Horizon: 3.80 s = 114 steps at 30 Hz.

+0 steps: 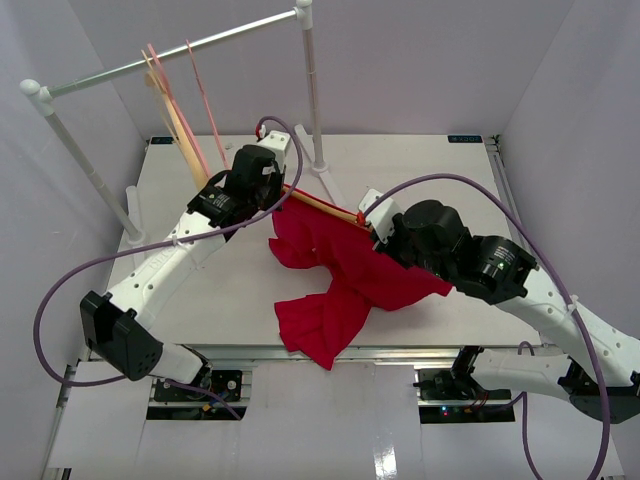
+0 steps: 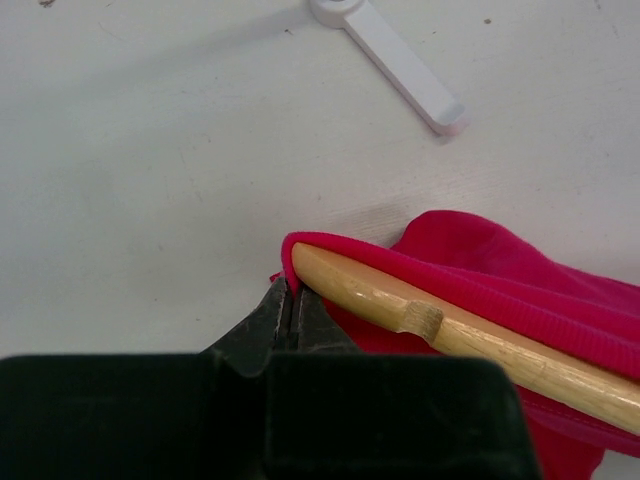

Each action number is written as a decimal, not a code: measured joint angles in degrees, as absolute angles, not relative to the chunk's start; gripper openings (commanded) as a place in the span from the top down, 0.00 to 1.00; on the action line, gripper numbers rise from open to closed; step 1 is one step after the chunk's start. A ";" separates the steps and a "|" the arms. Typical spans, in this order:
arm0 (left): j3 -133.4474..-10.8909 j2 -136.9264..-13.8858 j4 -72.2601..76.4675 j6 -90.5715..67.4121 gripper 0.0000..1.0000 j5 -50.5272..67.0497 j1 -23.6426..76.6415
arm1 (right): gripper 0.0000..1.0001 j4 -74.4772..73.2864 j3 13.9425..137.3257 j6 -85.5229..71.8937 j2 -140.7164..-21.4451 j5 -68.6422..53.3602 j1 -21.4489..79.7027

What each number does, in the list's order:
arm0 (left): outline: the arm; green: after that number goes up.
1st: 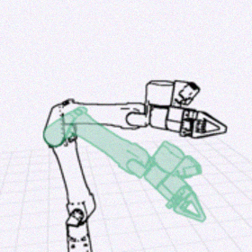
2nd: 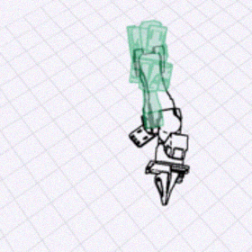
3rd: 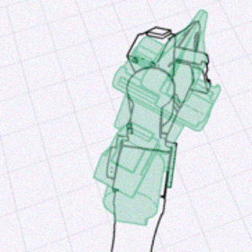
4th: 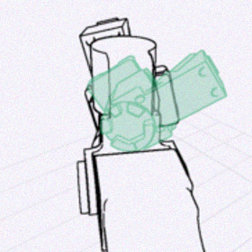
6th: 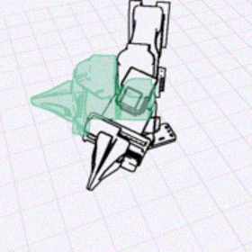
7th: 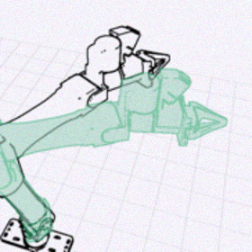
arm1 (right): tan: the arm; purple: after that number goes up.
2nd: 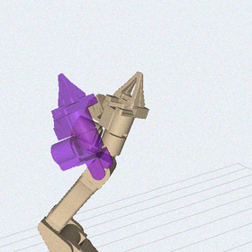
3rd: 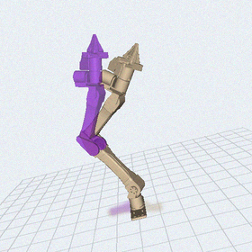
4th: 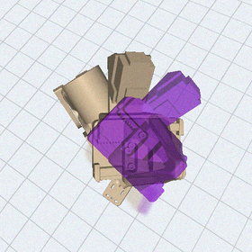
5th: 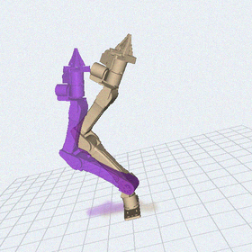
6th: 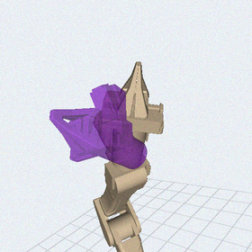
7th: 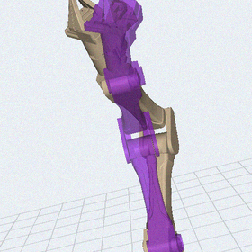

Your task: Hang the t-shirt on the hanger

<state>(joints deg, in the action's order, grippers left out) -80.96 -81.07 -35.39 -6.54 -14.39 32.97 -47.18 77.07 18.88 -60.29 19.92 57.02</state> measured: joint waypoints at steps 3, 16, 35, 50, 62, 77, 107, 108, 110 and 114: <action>-84.54 -82.80 -37.53 -8.96 1.00 -14.33 32.47 | 0.92 -45.98 75.14 18.07 -58.51 19.94 57.01; -91.29 -83.78 -42.95 -15.13 1.00 -7.25 26.70 | 0.92 -42.74 72.20 15.46 -55.34 19.67 57.04; -96.36 -85.35 -45.42 -16.02 1.00 3.35 22.20 | 0.92 -42.34 70.37 16.85 -51.30 15.90 57.04; -98.59 -86.27 -47.03 -12.28 1.00 5.42 20.50 | 0.92 -40.89 68.86 16.98 -52.17 14.38 57.31; -93.95 -76.91 -36.88 -5.60 1.00 11.24 17.20 | 0.92 -43.22 72.92 16.82 -57.42 13.31 57.52; -87.54 -73.56 -31.57 -2.58 1.00 19.67 19.03 | 0.92 -52.88 76.44 16.24 -61.42 19.90 57.51; -105.08 -85.09 -46.98 -12.16 1.00 3.91 21.33 | 0.92 -46.87 73.13 11.96 -57.47 30.05 57.98; -105.35 -85.28 -47.30 -12.65 1.00 3.88 21.31 | 0.92 -46.86 73.20 11.87 -57.45 30.39 58.01; -105.39 -85.40 -48.17 -13.56 1.00 3.66 21.20 | 0.92 -47.02 73.44 11.60 -57.45 31.31 58.12; -105.38 -85.43 -48.99 -14.70 1.00 3.58 21.12 | 0.92 -47.23 73.63 11.08 -57.45 32.87 58.26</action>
<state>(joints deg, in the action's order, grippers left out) -105.38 -85.43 -48.99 -14.70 3.58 21.12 -47.23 73.63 11.08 -57.45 32.87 58.26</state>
